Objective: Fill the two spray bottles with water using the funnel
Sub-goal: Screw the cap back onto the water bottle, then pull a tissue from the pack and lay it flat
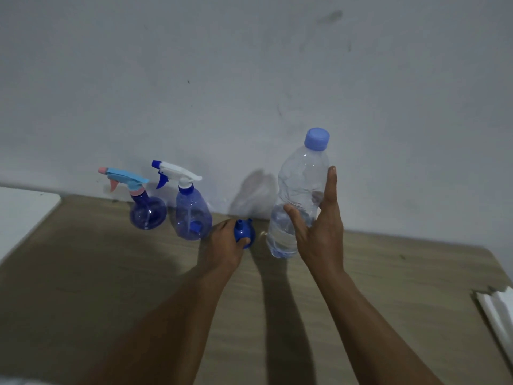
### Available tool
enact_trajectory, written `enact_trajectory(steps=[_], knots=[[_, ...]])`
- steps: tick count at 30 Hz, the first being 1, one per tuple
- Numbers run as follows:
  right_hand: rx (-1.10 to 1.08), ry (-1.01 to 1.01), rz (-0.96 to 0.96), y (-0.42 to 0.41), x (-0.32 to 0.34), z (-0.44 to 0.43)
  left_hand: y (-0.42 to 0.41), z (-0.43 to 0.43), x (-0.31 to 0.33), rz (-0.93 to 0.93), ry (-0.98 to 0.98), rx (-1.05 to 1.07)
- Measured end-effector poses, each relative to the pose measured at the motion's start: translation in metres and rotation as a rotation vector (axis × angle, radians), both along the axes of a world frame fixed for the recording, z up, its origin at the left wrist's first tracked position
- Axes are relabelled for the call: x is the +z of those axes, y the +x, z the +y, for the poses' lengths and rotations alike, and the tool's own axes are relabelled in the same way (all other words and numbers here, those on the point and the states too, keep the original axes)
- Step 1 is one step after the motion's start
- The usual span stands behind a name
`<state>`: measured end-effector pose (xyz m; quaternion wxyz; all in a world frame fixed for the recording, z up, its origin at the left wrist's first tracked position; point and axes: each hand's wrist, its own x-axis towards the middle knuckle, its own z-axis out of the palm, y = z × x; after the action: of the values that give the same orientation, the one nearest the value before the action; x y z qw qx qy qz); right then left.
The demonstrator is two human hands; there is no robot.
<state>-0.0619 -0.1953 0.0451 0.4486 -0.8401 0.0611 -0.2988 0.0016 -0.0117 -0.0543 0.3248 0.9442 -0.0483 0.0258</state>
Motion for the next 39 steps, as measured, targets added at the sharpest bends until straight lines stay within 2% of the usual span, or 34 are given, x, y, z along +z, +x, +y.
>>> enact_trajectory(steps=[7, 12, 16, 18, 21, 29, 34, 39], knots=[[0.029, 0.025, 0.059, 0.015, 0.004, 0.0, 0.015, -0.006, -0.01, 0.037, -0.009, 0.012], [0.04, 0.043, 0.144, 0.005, 0.014, 0.002, 0.002, -0.004, 0.005, 0.068, 0.027, 0.054], [-0.05, 0.009, 0.199, -0.021, 0.027, 0.005, -0.029, -0.002, 0.024, -0.139, 0.031, 0.073], [-0.142, -0.025, 0.213, -0.037, 0.026, 0.002, -0.047, -0.008, 0.034, -0.109, -0.109, -0.024], [-0.291, -0.102, 0.255, -0.063, 0.024, -0.01, -0.064, -0.029, 0.046, -0.067, -0.202, -0.326], [-0.508, -0.229, 0.608, -0.154, 0.038, -0.07, -0.077, -0.13, 0.112, -0.057, 0.04, -0.86], [-0.646, -0.206, 0.753, -0.213, 0.046, -0.132, -0.101, -0.212, 0.137, -0.101, 0.183, -1.05], [-0.767, -0.161, 0.845, -0.253, 0.035, -0.208, -0.12, -0.302, 0.127, -0.117, 0.266, -1.155]])
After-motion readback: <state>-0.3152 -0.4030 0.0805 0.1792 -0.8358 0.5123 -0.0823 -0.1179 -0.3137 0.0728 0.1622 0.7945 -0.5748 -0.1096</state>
